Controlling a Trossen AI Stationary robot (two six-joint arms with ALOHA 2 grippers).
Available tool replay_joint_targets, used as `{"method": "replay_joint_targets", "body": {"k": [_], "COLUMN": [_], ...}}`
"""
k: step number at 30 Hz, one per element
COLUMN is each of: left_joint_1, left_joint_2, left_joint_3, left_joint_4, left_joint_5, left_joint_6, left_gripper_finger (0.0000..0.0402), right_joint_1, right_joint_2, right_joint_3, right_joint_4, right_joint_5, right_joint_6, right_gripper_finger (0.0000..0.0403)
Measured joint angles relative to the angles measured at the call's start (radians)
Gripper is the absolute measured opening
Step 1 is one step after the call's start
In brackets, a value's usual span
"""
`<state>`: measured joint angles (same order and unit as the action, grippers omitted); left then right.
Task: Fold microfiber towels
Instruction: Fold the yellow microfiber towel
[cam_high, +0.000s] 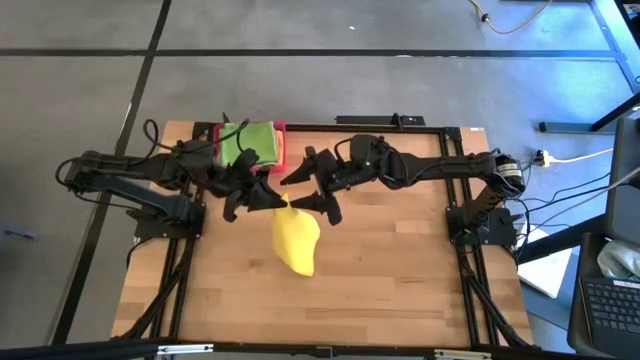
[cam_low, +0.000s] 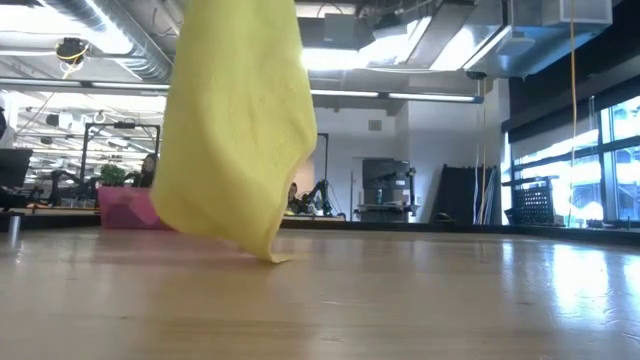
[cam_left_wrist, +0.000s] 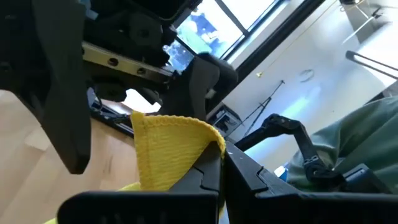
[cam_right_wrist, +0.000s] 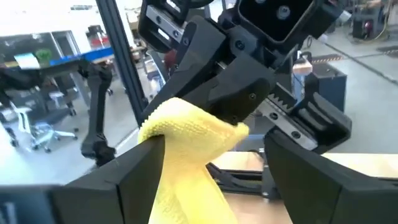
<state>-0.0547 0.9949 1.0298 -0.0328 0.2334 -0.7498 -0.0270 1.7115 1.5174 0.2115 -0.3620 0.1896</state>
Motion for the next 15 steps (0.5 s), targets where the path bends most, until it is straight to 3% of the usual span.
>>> {"method": "replay_joint_targets", "body": {"k": [7,15], "left_joint_1": [-0.001,0.002], "left_joint_2": [-0.001,-0.005], "left_joint_3": [0.000,-0.002], "left_joint_4": [-0.015,-0.280], "left_joint_5": [-0.003,-0.020], "left_joint_6": [-0.002,-0.007], "left_gripper_finger": [0.0000,0.0000], "right_joint_1": [0.017,0.018], "right_joint_2": [0.000,-0.004], "right_joint_3": [0.000,0.000], "right_joint_4": [0.004,0.011], "right_joint_5": [-0.079,-0.201], "right_joint_6": [0.100,0.178], "right_gripper_finger": [0.0270,0.0201]}}
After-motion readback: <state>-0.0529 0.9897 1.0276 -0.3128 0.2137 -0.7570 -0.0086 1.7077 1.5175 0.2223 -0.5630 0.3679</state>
